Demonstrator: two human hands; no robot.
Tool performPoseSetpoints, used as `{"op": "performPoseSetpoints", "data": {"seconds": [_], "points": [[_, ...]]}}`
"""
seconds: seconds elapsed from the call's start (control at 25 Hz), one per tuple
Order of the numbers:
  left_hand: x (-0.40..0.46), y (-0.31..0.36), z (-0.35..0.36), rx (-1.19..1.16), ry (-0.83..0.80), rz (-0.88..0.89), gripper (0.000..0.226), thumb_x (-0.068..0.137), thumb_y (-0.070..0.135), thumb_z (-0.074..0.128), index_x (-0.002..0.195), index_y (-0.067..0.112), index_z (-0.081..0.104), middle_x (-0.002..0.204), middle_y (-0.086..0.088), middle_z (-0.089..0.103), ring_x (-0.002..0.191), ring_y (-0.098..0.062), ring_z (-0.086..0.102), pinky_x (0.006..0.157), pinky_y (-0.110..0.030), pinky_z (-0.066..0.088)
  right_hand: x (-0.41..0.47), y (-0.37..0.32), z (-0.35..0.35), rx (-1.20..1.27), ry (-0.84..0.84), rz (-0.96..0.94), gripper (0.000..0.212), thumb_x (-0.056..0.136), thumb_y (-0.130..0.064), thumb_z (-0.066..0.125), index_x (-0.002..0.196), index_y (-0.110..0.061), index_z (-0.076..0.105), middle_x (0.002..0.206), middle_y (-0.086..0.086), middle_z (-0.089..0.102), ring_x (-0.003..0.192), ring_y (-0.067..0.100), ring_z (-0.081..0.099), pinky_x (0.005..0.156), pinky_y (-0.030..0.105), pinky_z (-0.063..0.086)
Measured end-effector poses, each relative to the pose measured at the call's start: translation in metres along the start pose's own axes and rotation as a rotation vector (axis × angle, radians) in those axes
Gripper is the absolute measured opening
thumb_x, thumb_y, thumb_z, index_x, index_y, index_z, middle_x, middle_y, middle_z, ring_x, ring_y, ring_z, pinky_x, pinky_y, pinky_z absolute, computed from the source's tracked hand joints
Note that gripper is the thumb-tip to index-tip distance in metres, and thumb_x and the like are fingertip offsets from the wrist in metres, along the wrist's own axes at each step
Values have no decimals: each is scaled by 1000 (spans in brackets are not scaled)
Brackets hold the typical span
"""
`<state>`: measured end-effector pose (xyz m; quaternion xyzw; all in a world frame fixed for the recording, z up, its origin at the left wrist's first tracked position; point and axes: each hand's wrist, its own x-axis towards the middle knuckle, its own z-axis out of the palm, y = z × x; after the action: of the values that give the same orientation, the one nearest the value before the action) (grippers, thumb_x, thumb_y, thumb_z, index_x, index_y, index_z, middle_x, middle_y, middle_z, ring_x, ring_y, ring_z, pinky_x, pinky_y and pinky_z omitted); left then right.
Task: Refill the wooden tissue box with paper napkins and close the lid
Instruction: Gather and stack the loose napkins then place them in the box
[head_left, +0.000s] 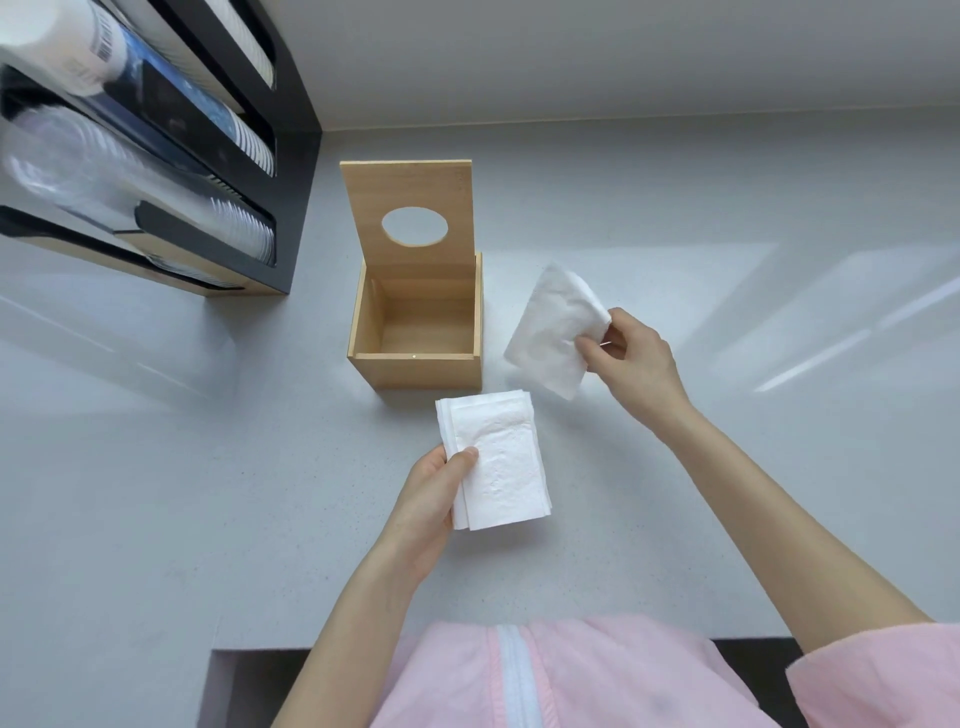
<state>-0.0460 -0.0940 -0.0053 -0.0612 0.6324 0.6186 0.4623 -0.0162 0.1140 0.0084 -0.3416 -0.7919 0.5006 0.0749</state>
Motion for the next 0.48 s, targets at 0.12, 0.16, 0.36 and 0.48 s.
{"op": "performPoseSetpoints", "data": {"seconds": [0.12, 0.16, 0.36, 0.48], "points": [[-5, -2, -1, -8, -1, 12, 23, 97, 16, 40, 103, 16, 62, 99, 0, 69, 90, -17, 65, 77, -33, 50, -23, -17, -16, 350, -146, -29, 12, 93, -11, 50, 93, -12, 62, 86, -4, 67, 83, 13, 65, 81, 34, 54], [-6, -3, -1, -6, -6, 18, 24, 97, 16, 40, 103, 16, 62, 98, -1, 69, 89, -17, 65, 74, -32, 50, -32, -23, -19, 496, -248, -28, 18, 94, -8, 48, 95, -16, 63, 86, -8, 68, 82, 7, 65, 78, 29, 56], [-11, -10, 2, 3, -61, 92, 24, 82, 33, 57, 100, 20, 68, 94, 4, 72, 85, -12, 67, 72, -30, 51, -68, -26, -12, 824, -638, 64, 24, 84, -12, 48, 99, -18, 66, 89, -7, 72, 79, 8, 69, 66, 20, 56], [-11, -11, 4, 54, -86, 130, 28, 83, 33, 58, 105, 16, 66, 93, 4, 67, 83, -14, 61, 71, -31, 47, -76, -13, 4, 668, -680, 119, 21, 90, -10, 51, 104, -17, 64, 95, -7, 71, 84, 8, 68, 70, 21, 56]]}}
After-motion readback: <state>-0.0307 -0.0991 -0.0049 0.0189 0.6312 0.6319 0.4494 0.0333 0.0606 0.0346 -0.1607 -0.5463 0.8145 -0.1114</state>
